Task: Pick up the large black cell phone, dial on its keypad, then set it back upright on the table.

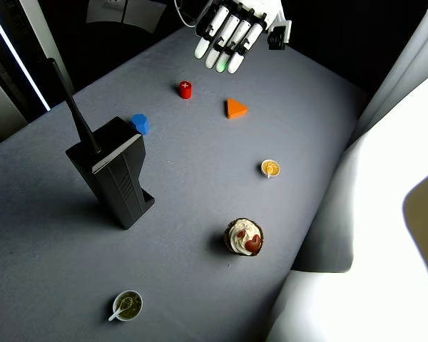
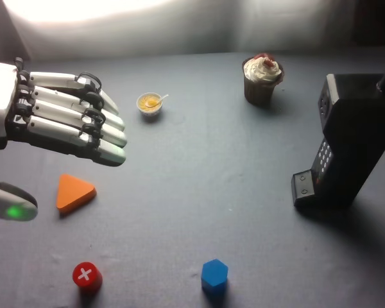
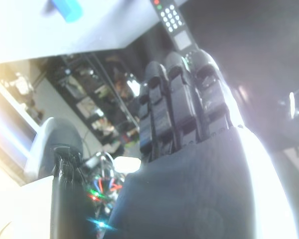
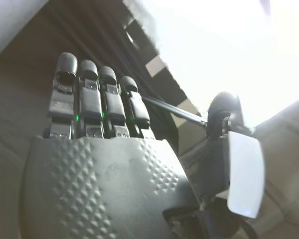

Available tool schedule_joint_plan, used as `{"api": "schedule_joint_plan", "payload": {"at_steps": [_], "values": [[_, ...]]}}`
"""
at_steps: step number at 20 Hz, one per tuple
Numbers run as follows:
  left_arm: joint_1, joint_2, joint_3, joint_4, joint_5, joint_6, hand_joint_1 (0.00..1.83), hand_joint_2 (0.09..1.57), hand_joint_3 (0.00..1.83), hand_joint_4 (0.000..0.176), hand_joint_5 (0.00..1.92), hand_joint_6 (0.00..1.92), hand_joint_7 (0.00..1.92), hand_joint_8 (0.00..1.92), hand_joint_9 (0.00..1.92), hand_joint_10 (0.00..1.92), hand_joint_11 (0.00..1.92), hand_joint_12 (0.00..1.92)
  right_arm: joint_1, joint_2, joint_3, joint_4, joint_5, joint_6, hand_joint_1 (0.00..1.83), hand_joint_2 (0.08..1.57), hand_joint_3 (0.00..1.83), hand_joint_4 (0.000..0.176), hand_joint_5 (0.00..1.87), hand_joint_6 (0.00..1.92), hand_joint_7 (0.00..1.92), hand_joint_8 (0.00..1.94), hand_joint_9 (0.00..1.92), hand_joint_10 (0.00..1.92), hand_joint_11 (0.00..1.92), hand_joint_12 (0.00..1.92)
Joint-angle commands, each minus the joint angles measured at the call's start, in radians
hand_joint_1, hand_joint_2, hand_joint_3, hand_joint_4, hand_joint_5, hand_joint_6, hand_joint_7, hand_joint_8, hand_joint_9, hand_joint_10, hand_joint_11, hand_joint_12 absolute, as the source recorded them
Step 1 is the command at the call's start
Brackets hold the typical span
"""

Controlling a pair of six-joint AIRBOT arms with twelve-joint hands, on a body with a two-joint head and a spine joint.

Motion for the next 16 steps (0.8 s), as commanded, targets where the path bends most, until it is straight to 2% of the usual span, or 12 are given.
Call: {"api": "schedule_joint_plan", "payload": {"at_steps": [1, 4, 6, 7, 9, 11, 14, 16], "values": [[-0.019, 0.002, -0.003, -0.092, -0.074, -0.004, 0.00, 1.28, 0.00, 0.000, 0.38, 0.00, 0.38, 0.00, 0.32, 0.02, 0.00, 0.69, 0.006, 0.000, 0.003, 0.014, 0.123, 0.013, 0.35, 0.99, 0.01, 0.000, 0.06, 0.00, 0.11, 0.00, 0.14, 0.00, 0.00, 0.54], [-0.019, 0.001, -0.003, -0.089, -0.075, -0.003, 0.00, 1.29, 0.00, 0.000, 0.33, 0.00, 0.34, 0.00, 0.30, 0.00, 0.00, 0.67, 0.009, -0.006, 0.003, 0.010, 0.123, 0.007, 0.36, 0.98, 0.00, 0.000, 0.05, 0.00, 0.10, 0.00, 0.13, 0.00, 0.00, 0.54], [-0.019, 0.000, -0.002, -0.081, -0.076, -0.003, 0.02, 1.29, 0.00, 0.000, 0.38, 0.01, 0.38, 0.01, 0.34, 0.01, 0.00, 0.78, 0.024, -0.010, 0.008, 0.009, 0.123, 0.001, 0.39, 0.96, 0.00, 0.000, 0.05, 0.00, 0.09, 0.00, 0.13, 0.00, 0.00, 0.50], [-0.021, 0.000, 0.000, -0.081, -0.076, -0.003, 0.00, 1.29, 0.00, 0.000, 0.35, 0.00, 0.36, 0.00, 0.32, 0.00, 0.00, 0.75, 0.032, -0.013, 0.011, 0.009, 0.123, -0.004, 0.40, 0.96, 0.00, 0.000, 0.03, 0.00, 0.09, 0.00, 0.12, 0.00, 0.00, 0.48], [-0.030, 0.000, 0.000, -0.081, -0.074, -0.003, 0.01, 1.29, 0.00, 0.000, 0.36, 0.00, 0.38, 0.00, 0.33, 0.00, 0.00, 0.73, 0.087, -0.035, 0.017, 0.008, 0.123, -0.059, 0.37, 0.97, 0.00, 0.000, 0.01, 0.00, 0.06, 0.00, 0.10, 0.00, 0.00, 0.48], [-0.036, 0.002, 0.000, -0.081, -0.065, 0.003, 0.00, 1.29, 0.00, 0.000, 0.32, 0.00, 0.35, 0.01, 0.29, 0.01, 0.00, 0.63, 0.131, -0.057, 0.025, -0.025, 0.123, -0.099, 0.40, 0.98, 0.00, 0.000, 0.03, 0.01, 0.07, 0.01, 0.10, 0.00, 0.00, 0.53], [-0.050, 0.004, -0.003, -0.081, -0.053, 0.008, 0.03, 1.28, 0.00, 0.000, 0.34, 0.00, 0.38, 0.01, 0.31, 0.01, 0.00, 0.65, 0.183, -0.107, 0.051, -0.108, 0.123, -0.135, 0.43, 0.99, 0.00, 0.000, 0.00, 0.00, 0.06, 0.00, 0.10, 0.00, 0.00, 0.53], [-0.057, 0.005, -0.003, -0.081, -0.048, 0.010, 0.00, 1.29, 0.00, 0.000, 0.29, 0.00, 0.36, 0.00, 0.29, 0.00, 0.00, 0.65, 0.208, -0.126, 0.067, -0.119, 0.117, -0.140, 0.45, 0.99, 0.00, 0.000, 0.00, 0.00, 0.05, 0.00, 0.09, 0.00, 0.00, 0.50]]}}
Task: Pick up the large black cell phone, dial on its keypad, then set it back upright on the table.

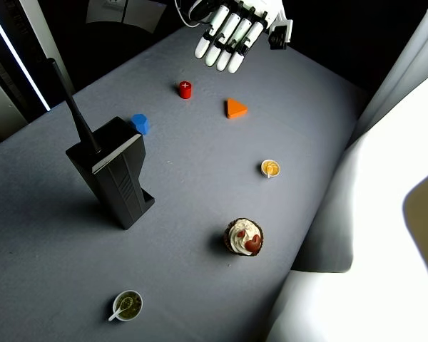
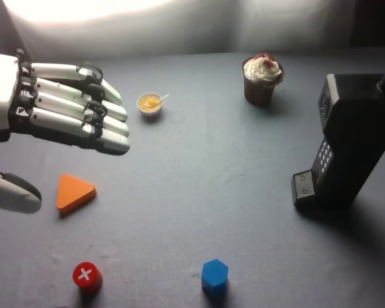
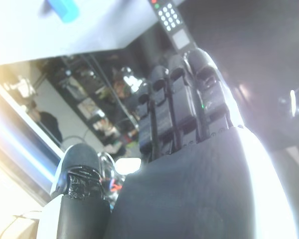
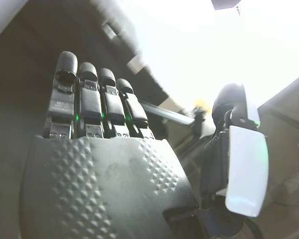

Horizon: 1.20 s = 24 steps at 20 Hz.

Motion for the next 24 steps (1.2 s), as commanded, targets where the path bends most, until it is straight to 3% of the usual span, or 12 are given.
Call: {"api": "schedule_joint_plan", "payload": {"at_steps": [1, 3, 6, 9, 11, 15, 19, 24], "values": [[-0.026, 0.005, -0.003, -0.091, -0.068, 0.001, 0.00, 1.29, 0.00, 0.000, 0.29, 0.00, 0.36, 0.00, 0.27, 0.00, 0.00, 0.63, 0.010, 0.004, 0.011, 0.014, 0.115, 0.003, 0.54, 0.97, 0.00, 0.000, 0.01, 0.00, 0.05, 0.00, 0.09, 0.00, 0.00, 0.50], [-0.027, 0.006, -0.002, -0.092, -0.069, 0.001, 0.02, 1.28, 0.00, 0.000, 0.30, 0.00, 0.37, 0.00, 0.29, 0.01, 0.00, 0.68, 0.033, -0.009, 0.024, 0.005, 0.080, 0.003, 0.59, 0.96, 0.00, 0.000, 0.01, 0.00, 0.04, 0.00, 0.08, 0.00, 0.00, 0.50], [-0.027, 0.006, -0.004, -0.092, -0.067, 0.002, 0.04, 1.27, 0.00, 0.000, 0.31, 0.00, 0.39, 0.01, 0.32, 0.01, 0.00, 0.74, 0.094, -0.039, 0.051, -0.036, 0.029, -0.024, 0.60, 0.97, 0.00, 0.000, 0.02, 0.01, 0.04, 0.01, 0.05, 0.01, 0.00, 0.34], [-0.029, 0.009, -0.005, -0.093, -0.065, 0.004, 0.07, 1.26, 0.00, 0.000, 0.32, 0.00, 0.41, 0.00, 0.34, 0.01, 0.00, 0.77, 0.144, -0.056, 0.066, -0.040, -0.009, -0.047, 0.76, 0.96, 0.00, 0.000, 0.05, 0.01, 0.04, 0.00, 0.03, 0.00, 0.00, 0.20], [-0.030, 0.009, -0.005, -0.093, -0.065, 0.004, 0.07, 1.26, 0.00, 0.000, 0.32, 0.00, 0.40, 0.00, 0.35, 0.01, 0.00, 0.77, 0.171, -0.065, 0.073, -0.040, -0.041, -0.047, 0.81, 0.95, 0.00, 0.000, 0.08, 0.01, 0.06, 0.00, 0.04, 0.00, 0.00, 0.26], [-0.031, 0.009, -0.005, -0.095, -0.065, 0.004, 0.09, 1.25, 0.00, 0.000, 0.31, 0.00, 0.40, 0.00, 0.34, 0.01, 0.00, 0.74, 0.210, -0.084, 0.101, -0.081, -0.077, -0.066, 0.88, 0.94, 0.00, 0.000, 0.05, 0.00, 0.02, 0.00, 0.01, 0.00, 0.00, 0.19], [-0.032, 0.009, -0.003, -0.095, -0.066, 0.004, 0.10, 1.24, 0.00, 0.001, 0.32, 0.01, 0.41, 0.01, 0.34, 0.00, 0.00, 0.75, 0.298, -0.081, 0.136, -0.092, -0.169, -0.091, 0.89, 0.95, 0.00, 0.000, 0.02, 0.00, 0.00, 0.00, 0.00, 0.00, 0.00, 0.17], [-0.033, 0.009, -0.002, -0.095, -0.067, 0.004, 0.09, 1.24, 0.00, 0.002, 0.32, 0.00, 0.36, 0.00, 0.32, 0.00, 0.00, 0.77, 0.398, -0.059, 0.140, -0.096, -0.268, -0.104, 0.86, 0.90, 0.00, 0.000, 0.01, 0.00, 0.00, 0.00, 0.02, 0.00, 0.00, 0.37]]}}
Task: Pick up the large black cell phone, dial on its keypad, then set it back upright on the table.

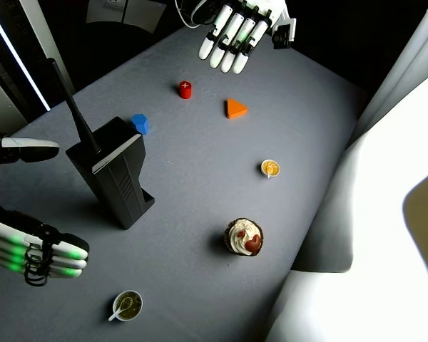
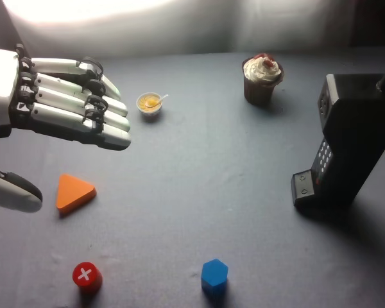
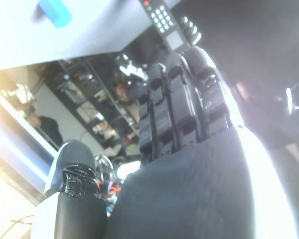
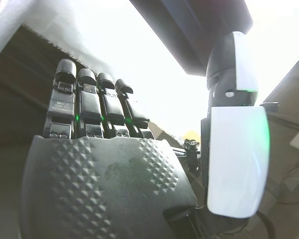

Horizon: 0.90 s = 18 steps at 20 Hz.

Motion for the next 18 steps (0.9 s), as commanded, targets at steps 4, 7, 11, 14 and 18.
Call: {"api": "schedule_joint_plan", "payload": {"at_steps": [4, 7, 11, 14, 18], "values": [[-0.025, 0.008, -0.002, -0.094, -0.072, 0.000, 0.11, 1.24, 0.00, 0.004, 0.33, 0.00, 0.37, 0.00, 0.31, 0.00, 0.00, 0.75, 0.069, 0.019, -0.003, -0.019, 0.040, 0.002, 0.82, 0.94, 0.01, 0.000, 0.00, 0.00, 0.00, 0.00, 0.01, 0.00, 0.00, 0.35], [-0.026, 0.010, -0.002, -0.094, -0.072, -0.001, 0.08, 1.25, 0.00, 0.006, 0.32, 0.00, 0.36, 0.00, 0.31, 0.00, 0.00, 0.74, 0.083, 0.014, -0.025, 0.005, 0.037, 0.002, 0.83, 0.94, 0.00, 0.000, 0.01, 0.01, 0.00, 0.00, 0.01, 0.00, 0.00, 0.31], [-0.026, 0.010, -0.003, -0.094, -0.073, -0.001, 0.07, 1.25, 0.00, 0.002, 0.31, 0.00, 0.35, 0.00, 0.29, 0.00, 0.00, 0.68, 0.090, -0.007, -0.053, 0.007, 0.038, 0.023, 0.84, 0.95, 0.00, 0.000, 0.00, 0.00, 0.00, 0.00, 0.00, 0.00, 0.00, 0.18], [-0.026, 0.010, -0.003, -0.094, -0.073, -0.001, 0.15, 1.23, 0.00, 0.000, 0.32, 0.01, 0.39, 0.01, 0.29, 0.00, 0.00, 0.68, 0.102, -0.028, -0.049, 0.008, 0.033, 0.024, 0.82, 0.96, 0.00, 0.000, 0.01, 0.00, 0.00, 0.00, 0.00, 0.00, 0.00, 0.16], [-0.026, 0.011, -0.002, -0.094, -0.073, -0.001, 0.12, 1.23, 0.00, 0.000, 0.31, 0.00, 0.39, 0.00, 0.29, 0.00, 0.00, 0.65, 0.130, -0.048, -0.024, 0.008, 0.003, 0.020, 0.81, 0.96, 0.00, 0.000, 0.00, 0.00, 0.00, 0.00, 0.00, 0.00, 0.00, 0.21]]}}
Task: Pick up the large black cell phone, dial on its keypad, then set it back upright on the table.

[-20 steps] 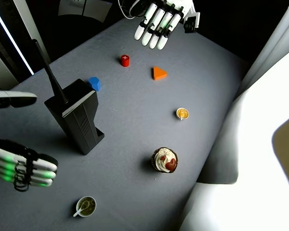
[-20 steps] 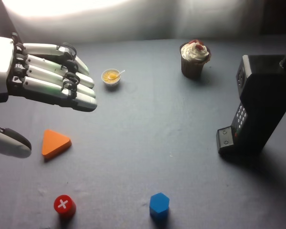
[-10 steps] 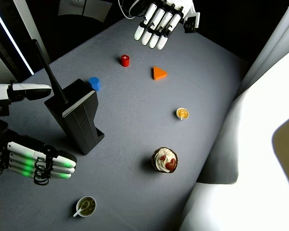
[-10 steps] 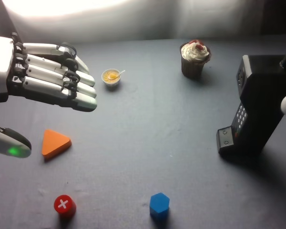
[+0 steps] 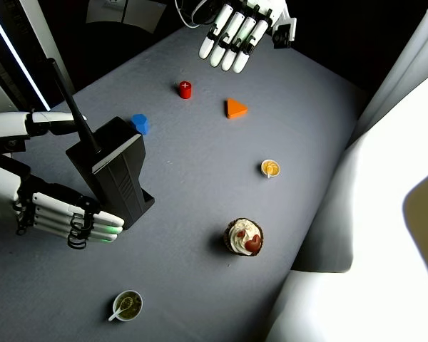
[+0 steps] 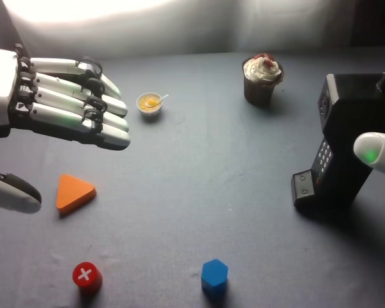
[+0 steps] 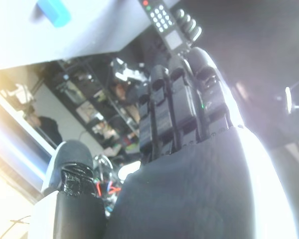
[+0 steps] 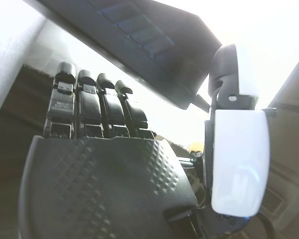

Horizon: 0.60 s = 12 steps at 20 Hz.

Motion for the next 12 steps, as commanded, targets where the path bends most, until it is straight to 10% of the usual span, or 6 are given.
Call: {"api": "schedule_joint_plan", "payload": {"at_steps": [1, 12], "values": [[-0.025, 0.009, -0.002, -0.096, -0.072, -0.002, 0.12, 1.23, 0.00, 0.000, 0.31, 0.00, 0.39, 0.00, 0.30, 0.00, 0.00, 0.68, 0.018, 0.002, 0.009, -0.031, 0.096, 0.007, 0.81, 0.96, 0.00, 0.000, 0.00, 0.00, 0.00, 0.00, 0.00, 0.00, 0.00, 0.18], [-0.025, 0.010, -0.002, -0.098, -0.079, -0.006, 0.14, 1.23, 0.00, 0.000, 0.32, 0.00, 0.39, 0.00, 0.33, 0.01, 0.00, 0.73, 0.096, -0.013, 0.036, -0.042, 0.017, -0.007, 0.81, 0.99, 0.01, 0.000, 0.01, 0.00, 0.00, 0.00, 0.01, 0.00, 0.00, 0.32]]}}
